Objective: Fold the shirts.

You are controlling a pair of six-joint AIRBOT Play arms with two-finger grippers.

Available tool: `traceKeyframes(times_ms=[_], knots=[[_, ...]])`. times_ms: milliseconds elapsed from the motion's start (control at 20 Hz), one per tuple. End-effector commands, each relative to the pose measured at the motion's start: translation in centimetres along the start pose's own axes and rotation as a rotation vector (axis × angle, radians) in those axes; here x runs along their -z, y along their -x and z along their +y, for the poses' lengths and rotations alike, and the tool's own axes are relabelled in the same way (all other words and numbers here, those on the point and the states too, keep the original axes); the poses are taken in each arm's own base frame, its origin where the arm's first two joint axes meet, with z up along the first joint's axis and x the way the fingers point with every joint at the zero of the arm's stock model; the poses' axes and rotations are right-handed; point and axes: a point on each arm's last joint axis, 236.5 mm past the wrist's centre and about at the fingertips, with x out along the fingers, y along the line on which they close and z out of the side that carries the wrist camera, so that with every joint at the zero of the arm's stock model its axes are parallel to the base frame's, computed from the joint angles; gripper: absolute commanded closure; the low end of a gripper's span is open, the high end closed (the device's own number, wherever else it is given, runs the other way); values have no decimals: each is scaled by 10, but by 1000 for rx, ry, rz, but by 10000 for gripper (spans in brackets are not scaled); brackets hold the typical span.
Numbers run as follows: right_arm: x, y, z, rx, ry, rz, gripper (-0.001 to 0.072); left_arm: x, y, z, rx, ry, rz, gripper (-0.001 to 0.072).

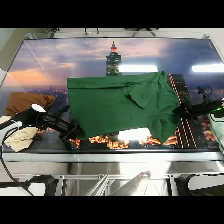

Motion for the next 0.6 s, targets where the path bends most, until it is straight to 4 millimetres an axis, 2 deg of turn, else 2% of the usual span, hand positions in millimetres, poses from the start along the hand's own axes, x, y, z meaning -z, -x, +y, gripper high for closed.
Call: traceKeyframes(times_ms=[0,150,250,300,400,450,550], knots=[[7,1,6,-26,-4,29,411,-16,0,6,-33,-2,-66,686],[13,4,12,-44,1,50,677,-30,10,8,-1,21,-133,688],[15,15,21,-58,13,42,692,-42,33,-6,79,6,-220,689],[12,26,33,-86,22,16,692,-49,53,-19,135,-14,-289,689],[-2,64,81,-207,95,-110,692,-52,121,-63,286,-111,-454,690],[-12,92,117,-297,165,-218,692,-43,162,-90,350,-219,-535,690],[-23,182,212,-509,372,-533,692,1,248,-148,428,-446,-702,689]])
